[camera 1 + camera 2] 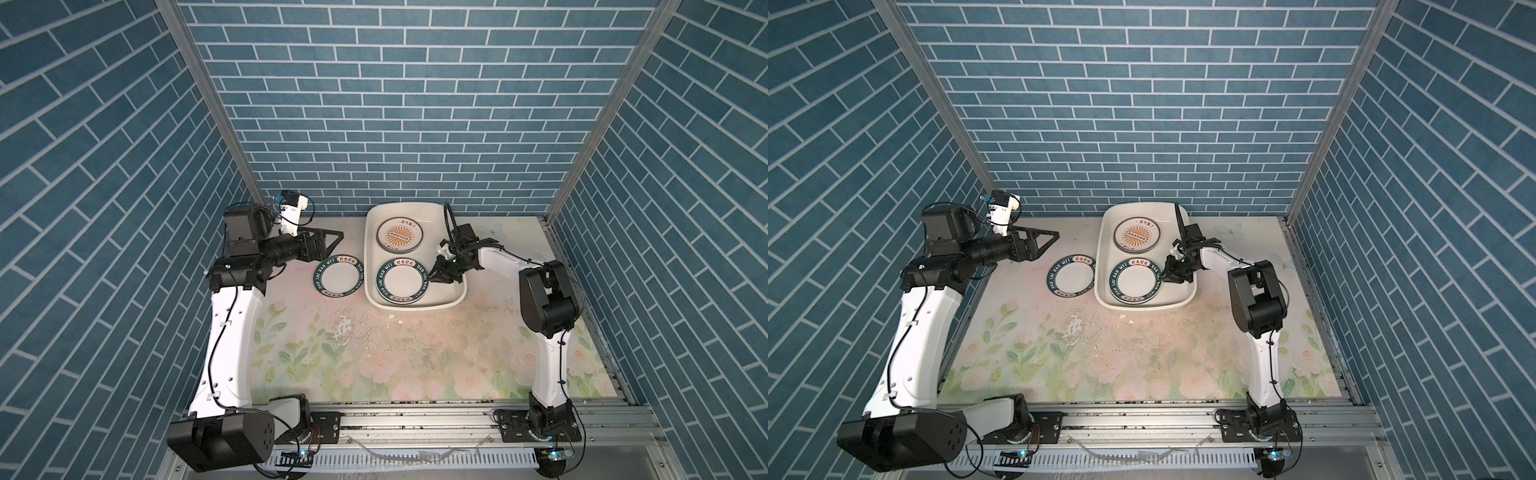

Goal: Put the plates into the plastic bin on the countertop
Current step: 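Lay the plate flat in the bin and open the right gripper, then raise the right gripper from the bin while the left gripper nears the last plate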

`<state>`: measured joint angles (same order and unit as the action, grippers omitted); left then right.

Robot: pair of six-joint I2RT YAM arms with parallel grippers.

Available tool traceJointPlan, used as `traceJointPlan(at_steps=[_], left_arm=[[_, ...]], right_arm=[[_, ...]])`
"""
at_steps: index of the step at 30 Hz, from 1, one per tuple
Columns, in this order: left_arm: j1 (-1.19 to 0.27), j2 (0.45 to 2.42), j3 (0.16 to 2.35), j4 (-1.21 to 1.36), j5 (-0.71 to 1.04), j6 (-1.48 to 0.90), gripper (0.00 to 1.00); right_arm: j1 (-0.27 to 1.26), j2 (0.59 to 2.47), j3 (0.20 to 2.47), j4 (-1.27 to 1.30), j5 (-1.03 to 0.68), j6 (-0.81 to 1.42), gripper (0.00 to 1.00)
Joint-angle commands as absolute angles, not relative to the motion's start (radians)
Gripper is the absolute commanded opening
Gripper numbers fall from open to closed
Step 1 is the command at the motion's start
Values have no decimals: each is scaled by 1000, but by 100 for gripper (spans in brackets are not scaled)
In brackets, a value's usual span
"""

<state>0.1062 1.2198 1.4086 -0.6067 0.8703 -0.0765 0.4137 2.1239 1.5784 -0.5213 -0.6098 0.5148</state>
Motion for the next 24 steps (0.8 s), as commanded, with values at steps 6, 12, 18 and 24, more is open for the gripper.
traceJointPlan(at_steps=[6, 12, 18, 24], left_arm=[[109, 1225, 1373, -579, 873, -91, 97], [109, 1227, 1340, -565, 810, -112, 100], [118, 1234, 1242, -516, 635, -188, 100], [180, 1268, 1161, -445, 491, -371, 100]], right_arm=[[411, 2104, 1597, -548, -564, 469, 19], [411, 2063, 1589, -543, -541, 468, 19], [411, 2004, 1553, -496, -512, 489, 19], [412, 1910, 1468, -374, -506, 557, 19]])
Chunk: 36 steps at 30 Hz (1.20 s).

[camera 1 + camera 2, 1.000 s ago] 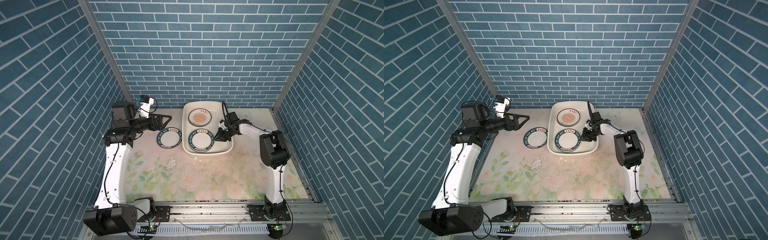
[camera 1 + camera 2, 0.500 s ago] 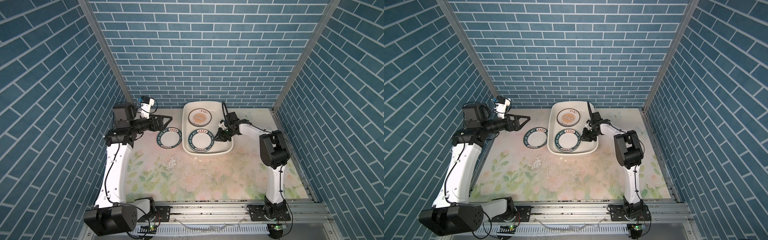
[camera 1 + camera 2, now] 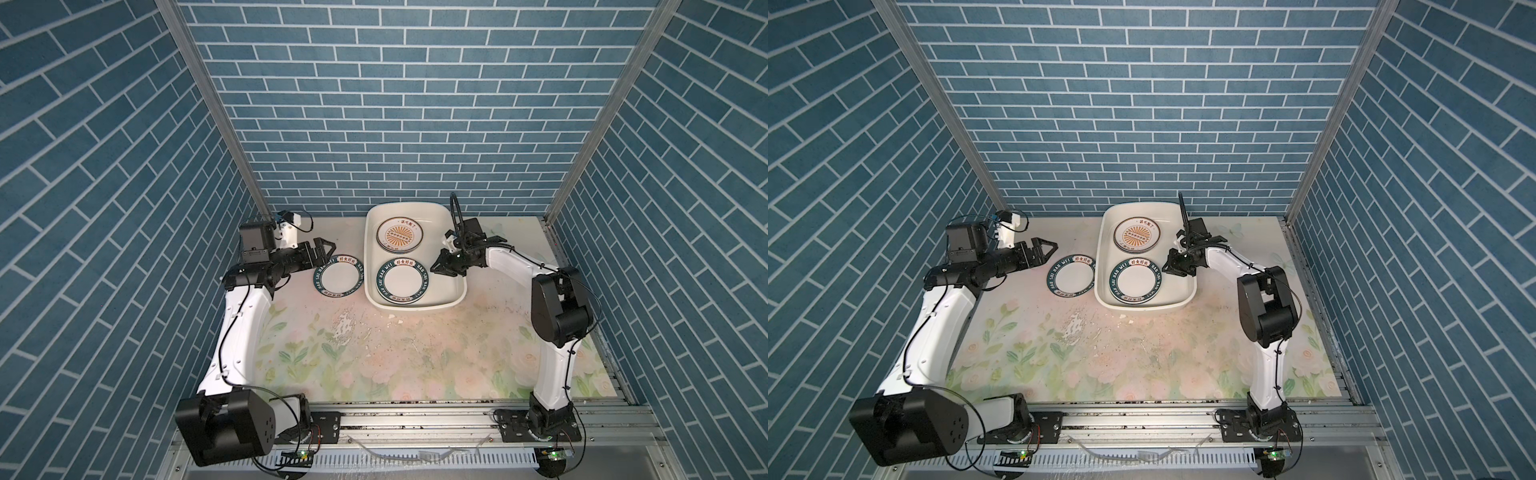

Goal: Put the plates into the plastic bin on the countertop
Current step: 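Raise the right gripper from the bin while the left gripper nears the last plate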

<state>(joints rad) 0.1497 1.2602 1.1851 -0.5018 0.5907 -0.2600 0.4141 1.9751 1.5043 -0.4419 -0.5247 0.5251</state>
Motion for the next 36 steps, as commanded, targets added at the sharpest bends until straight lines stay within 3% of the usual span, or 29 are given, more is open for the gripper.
traceJointPlan(at_steps=[1, 13, 18, 24, 36], left_arm=[[191, 1275, 1150, -440, 484, -386, 100], [290, 1360, 1046, -358, 610, -395, 100], [297, 1416, 1045, -379, 587, -400, 100], [322, 1504, 999, -266, 694, -504, 98], [323, 1697, 1068, -308, 680, -445, 93]], right_arm=[[414, 1888, 1444, -347, -508, 570, 19], [468, 1676, 1243, -239, -454, 607, 19], [495, 1621, 1195, -232, -427, 606, 18], [498, 1556, 1120, -195, -392, 623, 18], [503, 1489, 1018, -120, -391, 651, 18]])
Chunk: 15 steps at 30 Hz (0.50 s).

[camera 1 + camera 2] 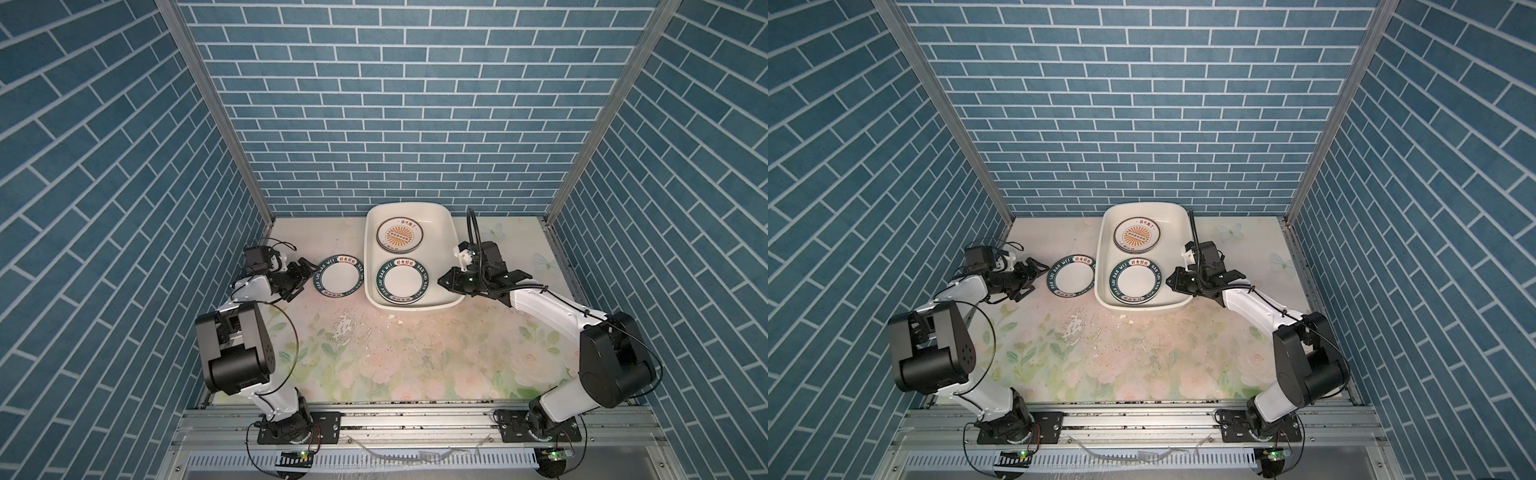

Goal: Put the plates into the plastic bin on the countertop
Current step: 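Raise the right gripper from the bin while the left gripper nears the last plate, then lower the left gripper onto the rim of the green-rimmed plate on the table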

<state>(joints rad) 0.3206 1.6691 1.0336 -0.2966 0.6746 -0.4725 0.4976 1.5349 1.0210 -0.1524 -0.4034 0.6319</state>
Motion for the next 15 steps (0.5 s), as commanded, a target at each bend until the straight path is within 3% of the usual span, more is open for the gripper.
traceJointPlan(at_steps=[1, 15], left_arm=[[323, 1709, 1077, -314, 674, -441, 93], [305, 1814, 1140, -359, 633, -410, 88]], right_arm=[[503, 1487, 1019, -120, -392, 648, 18], [503, 1536, 1089, -154, -396, 621, 18]])
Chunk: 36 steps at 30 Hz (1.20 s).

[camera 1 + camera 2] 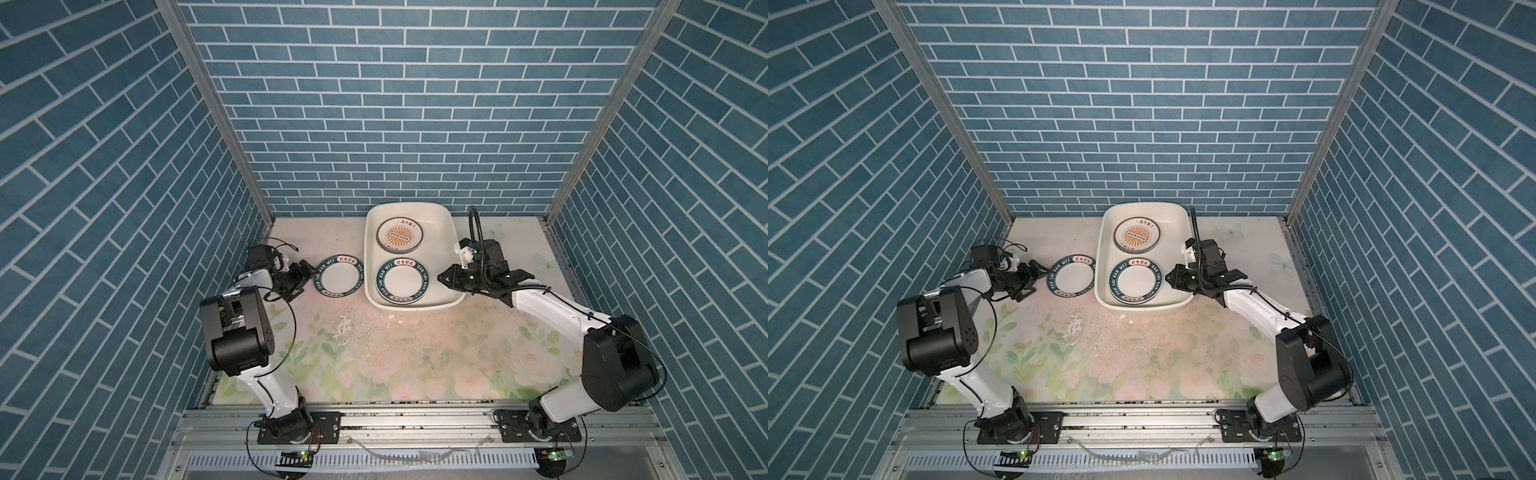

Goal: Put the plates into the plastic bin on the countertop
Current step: 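Lower the left gripper onto the rim of the green-rimmed plate on the table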

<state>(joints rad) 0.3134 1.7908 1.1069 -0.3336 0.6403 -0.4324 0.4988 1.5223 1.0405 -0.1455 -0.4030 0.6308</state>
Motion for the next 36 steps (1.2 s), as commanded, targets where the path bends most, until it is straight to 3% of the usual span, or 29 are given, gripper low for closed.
traceJointPlan(at_steps=[1, 15, 36], left_arm=[[303, 1823, 1148, -360, 645, -404, 88], [271, 1918, 1214, -397, 666, -369, 79], [253, 2034, 1293, -453, 718, -331, 84]], right_arm=[[503, 1541, 1095, -156, -396, 618, 17], [503, 1575, 1097, -150, -399, 625, 17], [501, 1594, 1115, -159, -399, 626, 17]])
